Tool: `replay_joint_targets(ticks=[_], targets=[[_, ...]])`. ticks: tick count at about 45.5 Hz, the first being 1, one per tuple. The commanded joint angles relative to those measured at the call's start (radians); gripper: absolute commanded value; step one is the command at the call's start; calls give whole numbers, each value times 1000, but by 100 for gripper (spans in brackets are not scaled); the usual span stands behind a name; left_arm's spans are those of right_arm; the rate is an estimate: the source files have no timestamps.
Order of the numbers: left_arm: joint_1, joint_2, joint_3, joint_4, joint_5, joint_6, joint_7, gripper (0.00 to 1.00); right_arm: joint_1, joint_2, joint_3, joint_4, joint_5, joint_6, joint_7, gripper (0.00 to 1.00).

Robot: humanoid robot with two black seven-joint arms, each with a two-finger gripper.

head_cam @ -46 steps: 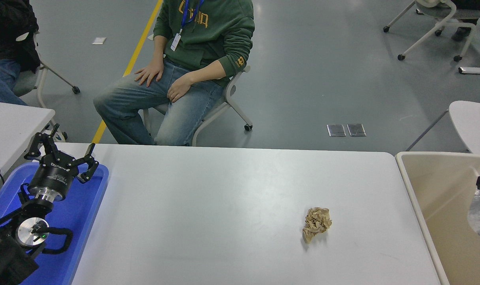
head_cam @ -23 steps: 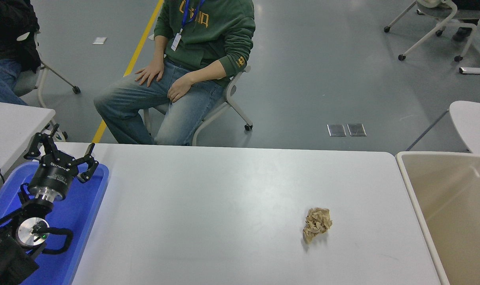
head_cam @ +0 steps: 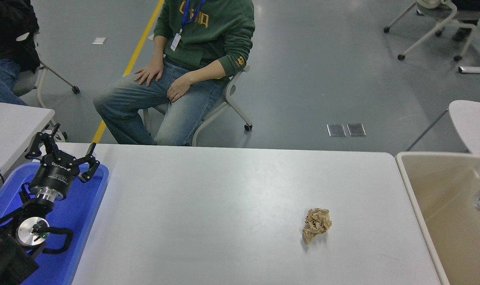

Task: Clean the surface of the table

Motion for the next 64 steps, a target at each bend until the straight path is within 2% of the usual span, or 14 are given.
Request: replay_joint_targets(ticks=[1,11,28,47,50,54,57,58,59,60,64], targets=[[0,1,0,0,0,0,0,100,-159,148,55,-154,21,-125,2,0],[0,-1,0,0,0,0,0,100,-216,199,72,-197,19,-203,2,0],[0,1,0,0,0,0,0,100,-334,431,102,-522,21,-252,0,0],[0,1,0,0,0,0,0,100,-363,501,142,-575,22,-284,-2,0],[0,1,0,0,0,0,0,100,-363,501,148,-575,22,-286,-2,12],[0,-1,0,0,0,0,0,100,-362,501,164,-576,22,-290,-2,53],[0,1,0,0,0,0,0,100,-357,501,176,-576,24,-295,-2,71],[0,1,0,0,0,0,0,100,-356,500,179,-575,25,-294,-2,82],[0,-1,0,0,0,0,0,100,-354,498,182,-576,30,-294,0,97],[0,1,0,0,0,0,0,100,-353,497,184,-576,36,-294,0,100],[0,1,0,0,0,0,0,100,-350,494,187,-576,68,-294,0,100]])
